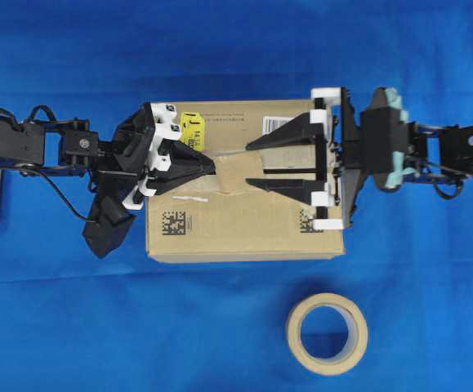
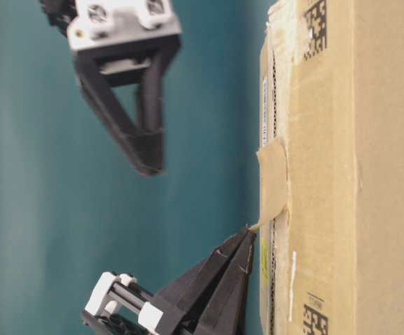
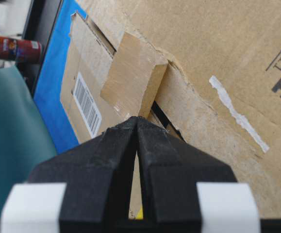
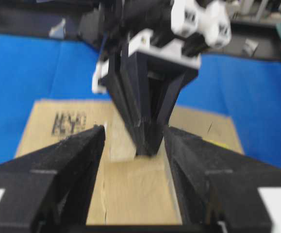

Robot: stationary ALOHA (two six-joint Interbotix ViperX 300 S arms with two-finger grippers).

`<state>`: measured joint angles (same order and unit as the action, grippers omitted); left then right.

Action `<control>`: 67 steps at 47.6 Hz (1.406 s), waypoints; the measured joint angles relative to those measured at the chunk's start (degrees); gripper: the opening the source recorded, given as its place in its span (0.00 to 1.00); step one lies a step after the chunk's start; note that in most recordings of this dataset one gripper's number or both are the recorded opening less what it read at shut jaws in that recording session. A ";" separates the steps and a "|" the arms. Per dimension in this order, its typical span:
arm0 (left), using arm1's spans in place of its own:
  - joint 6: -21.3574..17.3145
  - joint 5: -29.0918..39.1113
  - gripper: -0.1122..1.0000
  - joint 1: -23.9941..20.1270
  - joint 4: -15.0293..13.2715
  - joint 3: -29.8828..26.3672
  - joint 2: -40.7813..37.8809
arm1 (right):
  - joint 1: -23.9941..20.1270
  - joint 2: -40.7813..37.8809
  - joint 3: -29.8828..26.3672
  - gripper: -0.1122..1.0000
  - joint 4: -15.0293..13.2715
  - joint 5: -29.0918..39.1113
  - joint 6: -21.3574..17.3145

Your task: Apply tape along the seams of the closed cardboard box to seal it securely.

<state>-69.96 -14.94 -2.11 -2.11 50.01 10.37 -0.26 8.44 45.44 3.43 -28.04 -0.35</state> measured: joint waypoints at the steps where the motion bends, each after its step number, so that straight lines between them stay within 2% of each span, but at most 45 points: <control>1: 0.09 0.00 0.10 0.00 0.00 0.00 0.00 | 0.00 -0.44 0.00 0.59 -0.09 0.00 0.00; 17: 0.18 0.18 0.10 0.00 0.00 0.00 0.00 | 0.79 -6.15 0.00 0.53 -0.09 0.35 0.00; 44: 0.09 2.37 0.10 0.00 0.00 0.00 -0.09 | 1.49 -8.79 -0.79 0.53 0.00 2.02 0.00; 55: -0.44 2.46 0.10 0.00 0.00 0.00 0.00 | 1.85 -8.79 -0.97 0.53 2.29 6.06 -0.18; 67: -0.88 4.66 0.10 0.00 0.00 -1.05 0.00 | 1.85 -8.79 -1.05 0.53 2.90 6.77 -0.09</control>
<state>-70.84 -10.28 -2.11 -2.11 48.96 10.37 1.58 -0.35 44.38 6.33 -21.27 -0.44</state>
